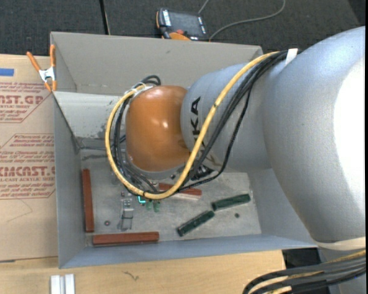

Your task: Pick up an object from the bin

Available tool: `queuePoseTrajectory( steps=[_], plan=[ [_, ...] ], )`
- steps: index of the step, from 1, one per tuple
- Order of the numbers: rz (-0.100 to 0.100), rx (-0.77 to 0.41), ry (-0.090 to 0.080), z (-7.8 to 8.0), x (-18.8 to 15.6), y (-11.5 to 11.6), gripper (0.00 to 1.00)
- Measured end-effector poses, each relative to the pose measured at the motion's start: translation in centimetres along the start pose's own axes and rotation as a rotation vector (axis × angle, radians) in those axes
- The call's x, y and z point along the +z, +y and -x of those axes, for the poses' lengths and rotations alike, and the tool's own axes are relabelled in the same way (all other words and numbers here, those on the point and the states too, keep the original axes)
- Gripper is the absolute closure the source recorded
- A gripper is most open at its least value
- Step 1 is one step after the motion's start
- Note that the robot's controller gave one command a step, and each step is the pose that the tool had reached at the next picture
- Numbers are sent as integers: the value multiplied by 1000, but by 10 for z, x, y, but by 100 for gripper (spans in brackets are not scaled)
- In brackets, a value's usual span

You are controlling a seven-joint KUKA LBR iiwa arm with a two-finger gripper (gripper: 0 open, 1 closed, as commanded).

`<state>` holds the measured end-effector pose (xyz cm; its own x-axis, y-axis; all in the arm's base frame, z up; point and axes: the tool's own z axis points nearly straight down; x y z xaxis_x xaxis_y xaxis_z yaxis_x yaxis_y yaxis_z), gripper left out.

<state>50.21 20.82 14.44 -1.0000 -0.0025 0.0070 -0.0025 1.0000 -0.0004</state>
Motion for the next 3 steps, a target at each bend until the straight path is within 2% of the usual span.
queuePoseTrajectory(
  steps=[1, 2, 3],
  plan=[
    [1, 305, -3, 1, 76, 0, 0],
    [-2, -40, -15, 67, 14, -69, 0],
    [-1, -366, -4, 44, 76, -105, 0]
  ],
)
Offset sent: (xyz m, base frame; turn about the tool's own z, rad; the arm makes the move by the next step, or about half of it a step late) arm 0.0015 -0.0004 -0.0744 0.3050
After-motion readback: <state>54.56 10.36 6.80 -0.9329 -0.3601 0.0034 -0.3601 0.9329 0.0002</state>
